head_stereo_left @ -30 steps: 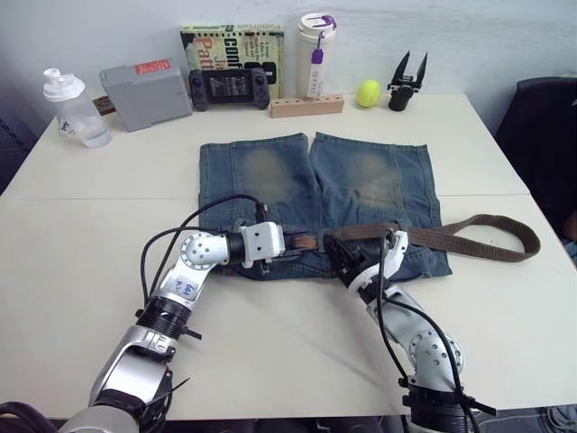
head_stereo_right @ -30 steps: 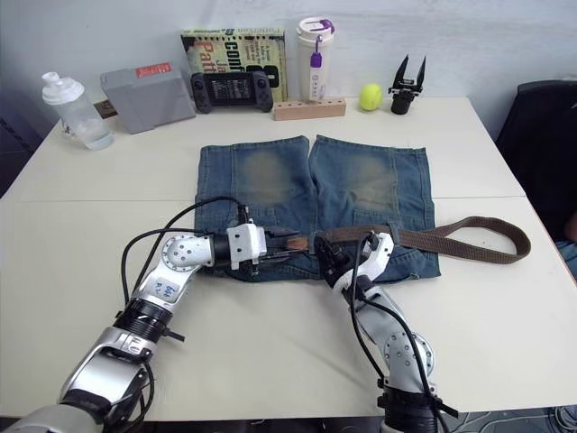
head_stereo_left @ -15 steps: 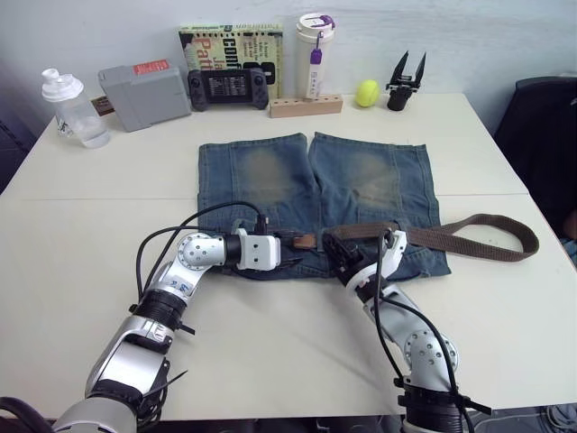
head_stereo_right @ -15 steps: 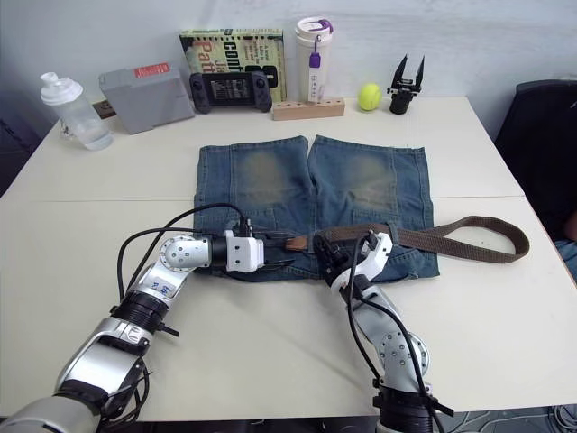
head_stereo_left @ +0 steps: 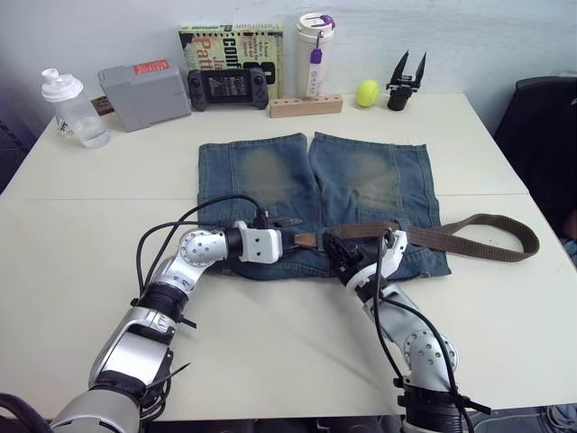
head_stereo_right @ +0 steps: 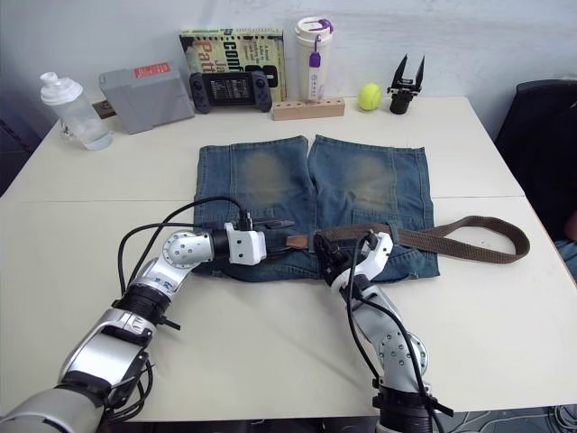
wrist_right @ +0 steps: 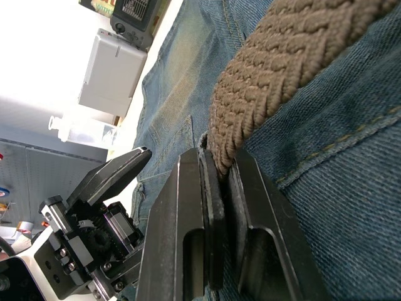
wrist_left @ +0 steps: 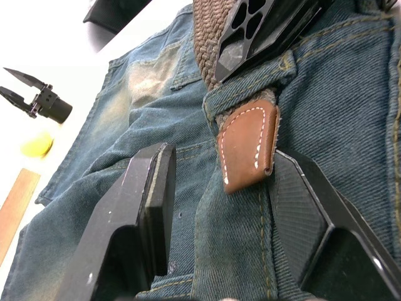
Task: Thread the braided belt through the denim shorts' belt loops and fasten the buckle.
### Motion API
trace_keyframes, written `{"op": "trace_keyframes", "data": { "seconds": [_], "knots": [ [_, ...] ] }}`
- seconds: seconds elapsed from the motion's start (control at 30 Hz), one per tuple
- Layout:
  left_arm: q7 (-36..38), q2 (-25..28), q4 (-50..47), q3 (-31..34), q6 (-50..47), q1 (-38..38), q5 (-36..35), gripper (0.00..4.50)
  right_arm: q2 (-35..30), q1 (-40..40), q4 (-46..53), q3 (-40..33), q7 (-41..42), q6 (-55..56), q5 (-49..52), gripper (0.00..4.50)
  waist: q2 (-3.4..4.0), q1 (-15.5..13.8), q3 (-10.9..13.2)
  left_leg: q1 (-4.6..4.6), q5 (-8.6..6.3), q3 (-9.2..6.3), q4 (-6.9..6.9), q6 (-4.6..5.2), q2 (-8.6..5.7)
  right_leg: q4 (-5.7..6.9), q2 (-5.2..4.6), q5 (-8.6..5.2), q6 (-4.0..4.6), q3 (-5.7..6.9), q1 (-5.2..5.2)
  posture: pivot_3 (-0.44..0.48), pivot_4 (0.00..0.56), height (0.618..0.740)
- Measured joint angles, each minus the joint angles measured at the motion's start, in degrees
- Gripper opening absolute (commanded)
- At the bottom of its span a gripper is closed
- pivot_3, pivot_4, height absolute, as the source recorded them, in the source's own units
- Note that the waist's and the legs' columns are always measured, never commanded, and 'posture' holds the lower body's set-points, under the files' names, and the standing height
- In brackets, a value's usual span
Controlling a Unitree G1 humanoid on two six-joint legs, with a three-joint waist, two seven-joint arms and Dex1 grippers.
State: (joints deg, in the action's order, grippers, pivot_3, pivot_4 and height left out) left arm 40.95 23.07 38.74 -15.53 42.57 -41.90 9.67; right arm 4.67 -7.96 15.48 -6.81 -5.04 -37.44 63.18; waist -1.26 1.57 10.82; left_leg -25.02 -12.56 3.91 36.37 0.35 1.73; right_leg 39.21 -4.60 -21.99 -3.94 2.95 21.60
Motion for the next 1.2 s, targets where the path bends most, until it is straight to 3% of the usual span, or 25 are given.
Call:
{"op": "trace_keyframes", "data": {
  "seconds": [0.2, 0.3, 0.43, 0.7, 0.8, 0.9, 1.03, 1.2],
  "knots": [
    [-0.6, 0.0, 0.0, 0.0, 0.8, 0.0, -0.2, 2.49, 0.0, 0.0, 0.0, 0.0, 0.2, 0.0, 0.0, 0.0, 0.0, 0.0, 0.0, 0.0, 0.0, 0.0, 0.0, 0.0, 0.0, 0.0, 0.0, 0.0, 0.0, 0.0, 0.0, 0.0, 0.15, 0.693],
    [-1.4, 0.0, 0.0, 0.0, 1.7, 0.0, 0.0, 1.67, 0.0, 0.0, -0.1, -0.1, 0.2, 0.1, 0.0, 0.0, 0.0, 0.0, 0.0, -0.01, 0.0, 0.0, 0.0, 0.0, 0.0, 0.0, 0.0, 0.0, 0.0, 0.0, 0.0, 0.0, 0.15, 0.693],
    [-1.4, 0.0, 0.1, -0.2, 2.1, 0.0, 0.4, 0.03, 0.0, -0.1, -0.1, -0.3, 0.3, 0.5, 0.0, 0.0, 0.0, 0.0, 0.0, -0.02, 0.0, 0.0, 0.0, 0.0, 0.0, -0.01, 0.0, 0.0, 0.0, 0.01, 0.0, 0.0, 0.15, 0.693],
    [-0.7, 0.0, 0.2, -0.2, 2.0, 0.0, 0.4, 0.03, 0.0, -0.1, 0.1, -0.3, -0.4, 0.3, -0.1, 0.0, 0.0, 0.0, 0.0, -0.04, 0.0, 0.0, 0.0, 0.0, -0.01, -0.01, 0.0, 0.0, 0.0, 0.02, 0.02, 0.0, 0.15, 0.693],
    [-0.7, -0.4, 0.3, -0.1, 2.0, 0.0, 0.4, 0.0, -0.4, -0.1, 0.2, -0.9, -1.4, -0.3, 0.2, 1.1, 0.0, -0.1, 0.0, -0.04, 0.0, 0.0, 0.0, 0.0, -0.01, -0.02, 0.0, 0.0, 0.0, 0.02, 0.02, 0.0, 0.15, 0.693],
    [-0.7, -1.1, 0.3, -0.2, 2.0, -0.1, 0.3, 0.0, -3.7, 1.0, 3.0, -1.3, -1.5, -2.7, 2.2, 2.47, 0.0, -0.1, 0.0, -0.06, 0.0, 0.0, 0.0, 0.0, -0.02, -0.04, -0.02, 0.0, 0.0, 0.02, 0.02, 0.0, 0.15, 0.693],
    [-0.7, -1.3, 0.4, -0.2, 1.7, -0.4, 0.3, 0.0, -18.5, 3.5, 11.8, -1.4, 0.4, -8.3, 1.6, 4.44, 0.0, -0.3, 0.0, -0.1, -0.02, 0.0, 0.02, 0.03, -0.07, -0.12, -0.07, 0.01, -0.02, 0.04, 0.01, 0.0, 0.15, 0.693],
    [-0.6, -1.0, 0.5, -0.1, 0.9, -0.6, 0.0, 0.0, -37.5, 3.9, 20.6, -2.6, 7.8, -12.0, -1.9, 4.44, -0.03, -0.1, 0.0, -0.05, -0.01, -0.03, -0.03, 0.03, 0.0, -0.17, 0.05, 0.01, -0.02, 0.07, -0.02, 0.0, 0.15, 0.693]
  ]
}}
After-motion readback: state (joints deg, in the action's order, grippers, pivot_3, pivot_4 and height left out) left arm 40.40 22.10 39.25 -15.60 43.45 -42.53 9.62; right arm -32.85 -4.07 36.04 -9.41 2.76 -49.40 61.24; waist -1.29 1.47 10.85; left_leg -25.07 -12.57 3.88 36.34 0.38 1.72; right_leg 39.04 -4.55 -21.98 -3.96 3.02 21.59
